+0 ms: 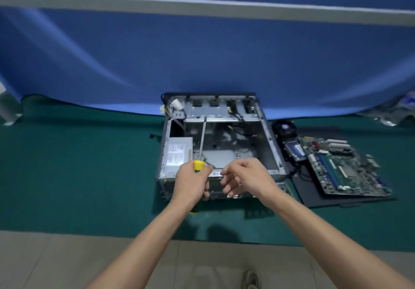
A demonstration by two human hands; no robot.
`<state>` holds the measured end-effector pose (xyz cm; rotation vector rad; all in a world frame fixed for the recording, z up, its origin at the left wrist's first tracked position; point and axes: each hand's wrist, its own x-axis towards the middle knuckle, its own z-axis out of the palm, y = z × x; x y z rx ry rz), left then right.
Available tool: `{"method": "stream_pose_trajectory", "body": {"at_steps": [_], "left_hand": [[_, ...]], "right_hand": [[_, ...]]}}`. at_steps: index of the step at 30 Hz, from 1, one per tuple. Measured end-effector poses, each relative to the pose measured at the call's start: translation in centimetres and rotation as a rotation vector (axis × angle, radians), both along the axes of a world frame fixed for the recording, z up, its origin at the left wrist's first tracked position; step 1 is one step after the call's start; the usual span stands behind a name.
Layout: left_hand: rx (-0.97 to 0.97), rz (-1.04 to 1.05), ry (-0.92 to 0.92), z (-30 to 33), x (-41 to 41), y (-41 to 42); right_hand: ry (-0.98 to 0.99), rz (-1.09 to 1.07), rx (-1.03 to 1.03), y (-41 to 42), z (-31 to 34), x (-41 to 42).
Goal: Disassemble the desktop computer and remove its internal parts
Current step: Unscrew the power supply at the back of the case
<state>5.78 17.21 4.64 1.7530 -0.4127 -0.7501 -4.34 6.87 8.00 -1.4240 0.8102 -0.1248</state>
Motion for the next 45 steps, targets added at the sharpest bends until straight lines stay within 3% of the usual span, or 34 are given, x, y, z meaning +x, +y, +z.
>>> {"method": "stream_pose_trajectory", "body": {"at_steps": [8,18,22,29,35,39,45], "left_hand": [[-0.021,0.017,0.145,-0.5,-3.3,-12.1],[-0.047,0.349,0.389,-4.1,-2.8,-17.3],[-0.061,0.415,0.392,-5.0,-2.5,-17.1],[-0.054,0.449,0.355,-5.3,-2.7,-17.4],[-0.026,0.449,0.345,-5.1,-2.7,-17.5],[-0.030,0.430,0.359,-4.9,-2.8,-17.4],[-0.081,0.379,0.328,-4.4,-2.9,-16.9]], "right_hand": [[-0.030,-0.257,-0.083,-12.1,-1.1,-4.8],[0.104,-0.278,-0.207,-22.8,-9.3,-5.1],[0.216,-0.221,-0.172,-24.5,-13.6,-3.1],[0.581,0.084,-0.622,-26.0,-17.4,-1.0],[0.711,0.186,-0.676,-26.2,-18.1,0.2],[0.614,0.098,-0.601,-26.5,-17.0,-0.6],[0.167,-0.186,-0.542,-24.6,-10.9,-3.3]]}}
